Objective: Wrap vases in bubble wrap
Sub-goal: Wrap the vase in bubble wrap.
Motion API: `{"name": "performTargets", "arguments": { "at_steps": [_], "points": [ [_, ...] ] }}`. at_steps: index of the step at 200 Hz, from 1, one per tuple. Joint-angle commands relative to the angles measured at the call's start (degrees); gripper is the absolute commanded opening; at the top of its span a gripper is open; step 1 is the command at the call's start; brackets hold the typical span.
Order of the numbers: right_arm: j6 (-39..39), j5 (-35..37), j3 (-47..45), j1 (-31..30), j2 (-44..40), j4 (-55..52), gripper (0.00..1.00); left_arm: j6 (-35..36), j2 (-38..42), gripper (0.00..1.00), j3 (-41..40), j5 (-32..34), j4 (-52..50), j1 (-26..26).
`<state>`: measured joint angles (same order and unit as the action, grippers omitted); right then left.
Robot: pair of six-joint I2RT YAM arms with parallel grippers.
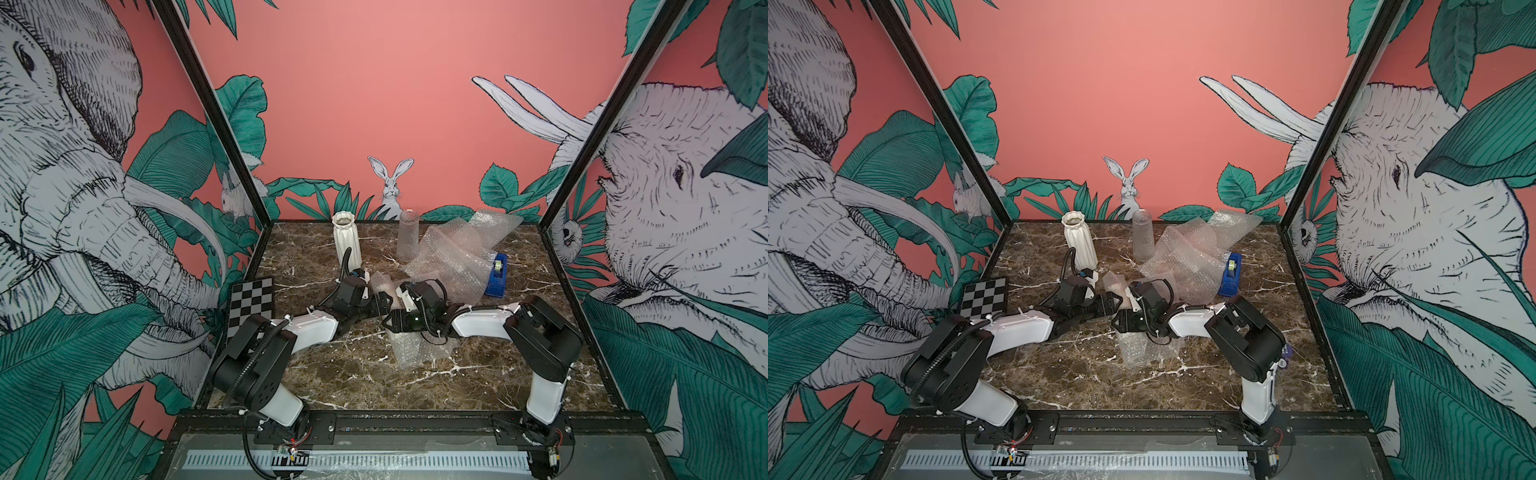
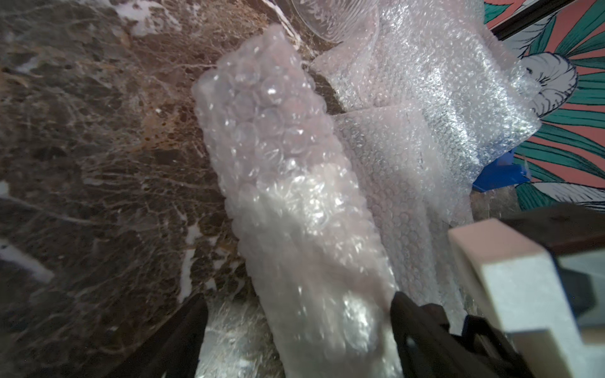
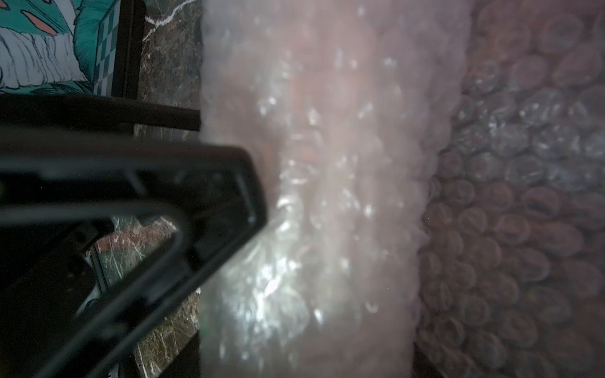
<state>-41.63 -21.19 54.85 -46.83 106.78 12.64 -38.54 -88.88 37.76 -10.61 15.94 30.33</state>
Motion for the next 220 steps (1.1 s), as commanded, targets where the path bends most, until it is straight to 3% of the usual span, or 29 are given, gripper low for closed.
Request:
{"name": "performTargets", "arguments": {
  "at_steps": [1,127,183,220],
  "points": [
    [0.80,0.71,-1.17,-0.63,1.15,-1.64,0.49,-1.59,-1.06,0.86,1.55,0.01,0.32,-0.18],
    [5.58,5.04,-1.04,-2.48,-1.12,-1.81,0.64,-4.87,-6.37,0.63,3.42,5.17,-3.98,-0.36],
    [7.38,7.33,-1.46,-2.74,-3.52,-3.85,0.74,-4.87,-7.18,0.60,3.37,7.23,-5.84,-0.38],
    [9.46,13.19,-2.36,-2.89,-9.20,-8.69,0.81,-4.52,-7.16,0.60,3.37,7.10,-5.94,-0.35]
  ]
}}
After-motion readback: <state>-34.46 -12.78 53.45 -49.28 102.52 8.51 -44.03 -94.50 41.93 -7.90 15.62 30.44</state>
